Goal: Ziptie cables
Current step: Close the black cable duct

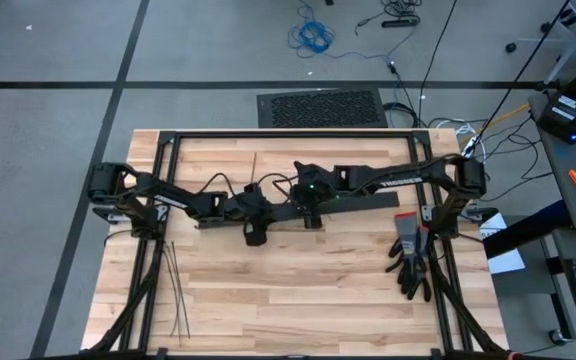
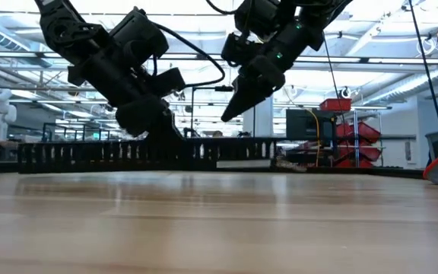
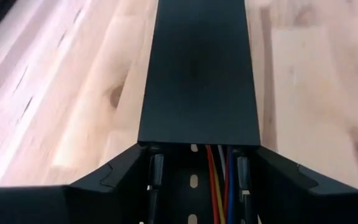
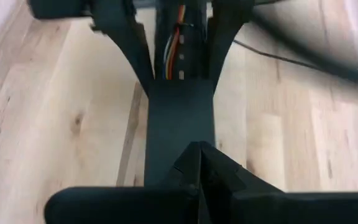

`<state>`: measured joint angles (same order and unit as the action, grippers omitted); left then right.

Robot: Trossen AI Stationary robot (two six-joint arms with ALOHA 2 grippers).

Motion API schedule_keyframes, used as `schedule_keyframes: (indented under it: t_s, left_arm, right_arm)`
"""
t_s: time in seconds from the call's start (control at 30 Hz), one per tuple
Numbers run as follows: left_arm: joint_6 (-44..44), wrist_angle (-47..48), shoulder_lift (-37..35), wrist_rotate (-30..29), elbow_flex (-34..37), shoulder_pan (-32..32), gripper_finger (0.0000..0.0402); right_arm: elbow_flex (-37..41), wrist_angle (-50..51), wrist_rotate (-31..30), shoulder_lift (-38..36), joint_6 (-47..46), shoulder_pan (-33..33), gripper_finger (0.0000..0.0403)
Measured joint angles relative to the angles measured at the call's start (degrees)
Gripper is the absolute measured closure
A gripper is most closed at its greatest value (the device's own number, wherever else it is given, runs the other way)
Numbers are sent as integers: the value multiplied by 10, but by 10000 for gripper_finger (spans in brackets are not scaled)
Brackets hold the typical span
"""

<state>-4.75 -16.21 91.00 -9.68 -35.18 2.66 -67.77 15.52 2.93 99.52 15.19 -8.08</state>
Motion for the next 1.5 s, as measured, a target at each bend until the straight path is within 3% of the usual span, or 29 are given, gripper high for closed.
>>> schedule_keyframes:
  t_s: [0.27,0.5,0.63,0.8,1.03,1.5]
  left_arm:
    - [24,-11,0,43,0,16,113]
    - [13,-10,3,53,0,18,80]
    - [13,59,-33,22,0,18,79]
    - [24,161,-68,-26,0,19,79]
    - [25,157,-66,-15,0,19,79]
    - [1,205,-67,-55,0,20,79]
  right_arm:
    - [0,11,1,1,-19,-5,388]
    - [0,-10,1,1,16,-5,310]
    - [-1,-16,1,1,-2,-5,277]
    - [-2,-61,4,39,-16,0,275]
    - [-2,-121,4,101,-15,18,278]
    - [-5,-157,4,104,-20,17,309]
